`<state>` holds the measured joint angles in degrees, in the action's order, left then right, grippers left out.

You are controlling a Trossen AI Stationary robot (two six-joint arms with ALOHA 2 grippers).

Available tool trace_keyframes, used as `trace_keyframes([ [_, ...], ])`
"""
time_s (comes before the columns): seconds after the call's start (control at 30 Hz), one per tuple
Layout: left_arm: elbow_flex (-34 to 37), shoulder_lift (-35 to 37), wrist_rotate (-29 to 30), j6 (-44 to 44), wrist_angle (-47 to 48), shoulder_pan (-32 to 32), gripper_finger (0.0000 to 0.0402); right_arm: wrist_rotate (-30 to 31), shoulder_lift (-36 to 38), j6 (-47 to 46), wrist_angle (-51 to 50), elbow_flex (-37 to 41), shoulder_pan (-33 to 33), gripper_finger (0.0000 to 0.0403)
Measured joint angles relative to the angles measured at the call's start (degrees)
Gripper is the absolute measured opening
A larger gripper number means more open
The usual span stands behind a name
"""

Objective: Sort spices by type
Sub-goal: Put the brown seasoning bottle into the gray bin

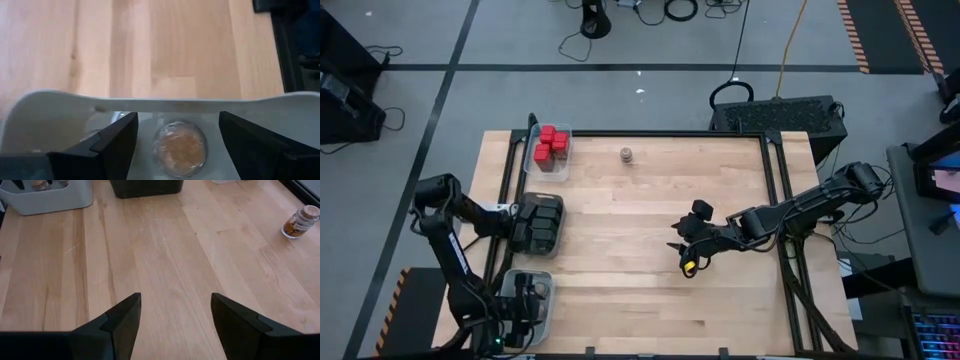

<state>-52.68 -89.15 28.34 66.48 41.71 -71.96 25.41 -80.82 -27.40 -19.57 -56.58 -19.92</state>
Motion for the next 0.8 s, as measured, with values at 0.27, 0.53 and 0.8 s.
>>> trace_keyframes([
  [0.27,-3.4,4.2,2.9,0.0,7.5,0.0,0.0283,0.0,0.0,-0.4,0.0,0.0,0.0,0.0222],
  [0.53,-3.5,8.5,22.2,-3.8,8.3,3.3,0.0283,-0.2,-3.5,-0.9,5.0,0.0,1.8,0.0222],
  [0.8,-2.5,9.8,24.4,-23.6,2.8,14.3,0.0283,-0.2,-9.0,5.3,10.4,0.0,9.9,0.0222],
])
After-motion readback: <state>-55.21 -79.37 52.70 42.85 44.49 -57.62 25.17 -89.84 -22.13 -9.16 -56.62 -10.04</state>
